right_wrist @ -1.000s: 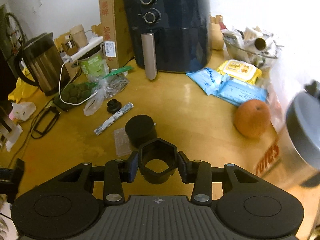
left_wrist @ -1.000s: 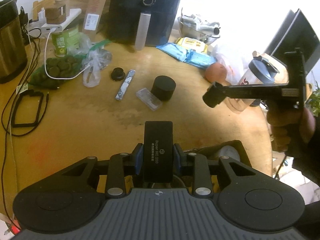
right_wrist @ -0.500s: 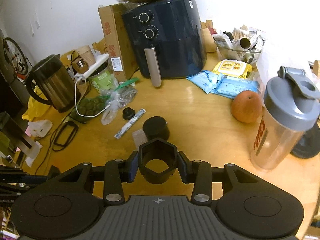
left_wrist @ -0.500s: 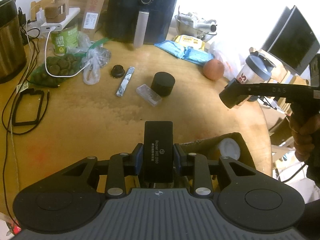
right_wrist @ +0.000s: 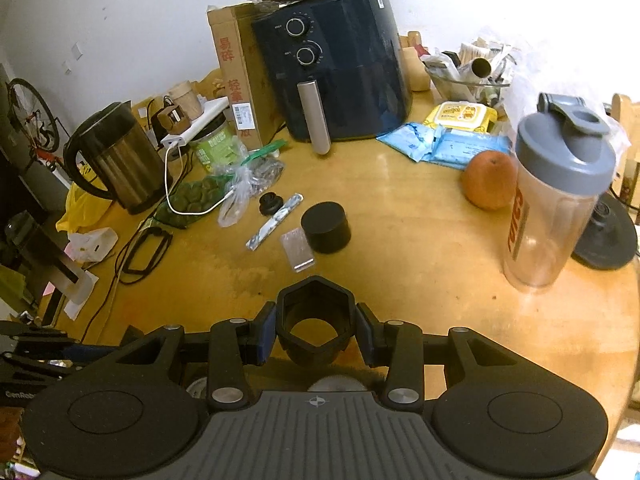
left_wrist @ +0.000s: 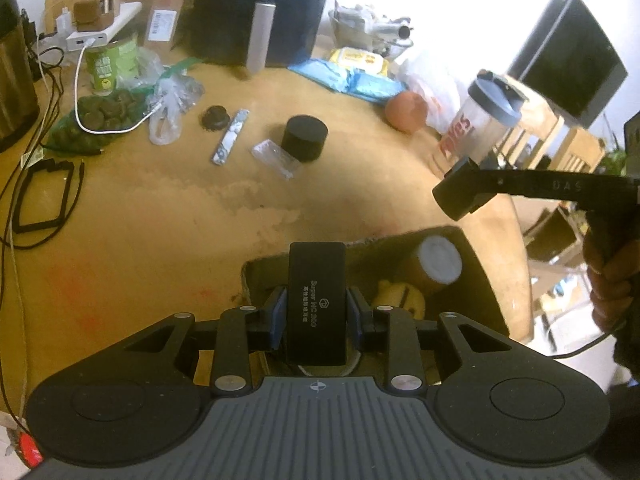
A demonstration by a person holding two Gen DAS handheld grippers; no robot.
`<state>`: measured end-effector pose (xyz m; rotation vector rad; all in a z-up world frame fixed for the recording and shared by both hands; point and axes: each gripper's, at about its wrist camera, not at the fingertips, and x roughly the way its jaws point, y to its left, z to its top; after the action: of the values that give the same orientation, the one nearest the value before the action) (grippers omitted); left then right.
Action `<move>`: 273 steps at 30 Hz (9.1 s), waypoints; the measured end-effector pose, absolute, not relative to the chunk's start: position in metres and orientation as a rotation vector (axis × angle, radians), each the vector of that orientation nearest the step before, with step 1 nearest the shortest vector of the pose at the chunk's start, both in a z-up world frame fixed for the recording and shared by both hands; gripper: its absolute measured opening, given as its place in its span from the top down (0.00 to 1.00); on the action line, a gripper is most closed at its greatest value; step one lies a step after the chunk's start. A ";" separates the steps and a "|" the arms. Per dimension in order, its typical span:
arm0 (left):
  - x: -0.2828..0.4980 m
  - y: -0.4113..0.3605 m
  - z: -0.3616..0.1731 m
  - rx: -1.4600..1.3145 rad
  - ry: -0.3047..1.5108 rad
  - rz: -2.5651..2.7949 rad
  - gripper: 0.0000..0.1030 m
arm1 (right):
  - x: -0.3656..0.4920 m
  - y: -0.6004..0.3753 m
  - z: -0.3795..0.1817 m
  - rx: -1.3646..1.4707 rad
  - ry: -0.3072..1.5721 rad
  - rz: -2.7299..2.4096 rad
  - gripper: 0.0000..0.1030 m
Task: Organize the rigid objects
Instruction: 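Carry the case and hexagonal cup to the box and lower the case in, then lower the hexagonal cup into the box and open the right tool, then move the right tool to the black round lid and close on it, then lift the black round lid with the right tool, then grasp the marble-patterned strip with the left tool while the right tool holds the lid, then carry the strip and the lid toward the cardboard box with both tools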
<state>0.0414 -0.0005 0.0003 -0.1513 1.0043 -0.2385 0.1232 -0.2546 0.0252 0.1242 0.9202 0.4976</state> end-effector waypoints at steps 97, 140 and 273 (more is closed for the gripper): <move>0.044 -0.003 0.012 -0.120 0.917 -0.044 0.42 | 0.186 -0.156 -0.001 -0.327 1.012 0.479 0.00; 0.046 0.019 -0.004 -0.246 1.013 0.165 0.42 | 0.298 -0.121 -0.085 -0.234 0.951 0.583 0.26; 0.228 0.003 -0.054 0.050 1.031 -0.136 0.85 | 0.163 -0.290 0.021 0.159 0.888 0.379 0.42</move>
<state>0.2284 0.0029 -0.0539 0.0497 1.0313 -0.1361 0.1634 -0.2902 0.0214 0.1588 0.8876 0.3789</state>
